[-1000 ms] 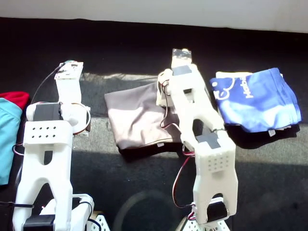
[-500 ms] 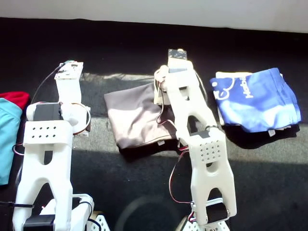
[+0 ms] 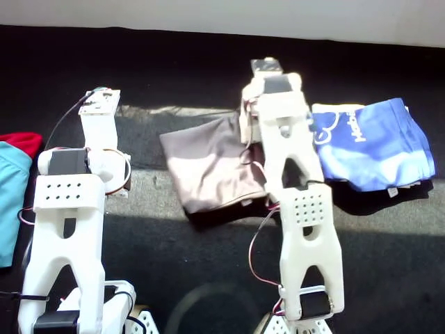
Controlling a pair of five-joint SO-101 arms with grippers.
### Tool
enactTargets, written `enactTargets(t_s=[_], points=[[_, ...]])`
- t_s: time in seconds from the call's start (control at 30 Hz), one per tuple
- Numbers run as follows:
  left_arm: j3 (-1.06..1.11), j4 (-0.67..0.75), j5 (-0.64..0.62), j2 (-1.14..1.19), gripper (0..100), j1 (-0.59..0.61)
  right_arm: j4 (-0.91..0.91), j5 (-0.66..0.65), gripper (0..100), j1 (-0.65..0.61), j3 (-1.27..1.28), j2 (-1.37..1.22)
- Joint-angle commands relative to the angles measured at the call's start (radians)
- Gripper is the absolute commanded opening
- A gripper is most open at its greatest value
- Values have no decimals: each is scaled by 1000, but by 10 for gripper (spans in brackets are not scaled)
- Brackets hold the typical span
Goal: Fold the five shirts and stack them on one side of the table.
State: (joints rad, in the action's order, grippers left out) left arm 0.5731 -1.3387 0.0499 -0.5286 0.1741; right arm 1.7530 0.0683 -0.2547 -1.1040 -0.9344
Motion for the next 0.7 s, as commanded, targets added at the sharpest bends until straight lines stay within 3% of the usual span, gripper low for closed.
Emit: enactTargets(t_s=[0.0, 0.27, 0.4, 0.67], points=[[-2, 12, 6, -31, 9, 7, 13, -69, 6, 51, 30, 254], [-1, 41, 6, -28, 9, 7, 13, -206, 6, 59, 498, 817], [-1, 41, 6, -28, 9, 7, 12, -298, 6, 88, 552, 1052], [-1, 38, 3, -31, 9, 7, -13, -471, 6, 302, 558, 1127]])
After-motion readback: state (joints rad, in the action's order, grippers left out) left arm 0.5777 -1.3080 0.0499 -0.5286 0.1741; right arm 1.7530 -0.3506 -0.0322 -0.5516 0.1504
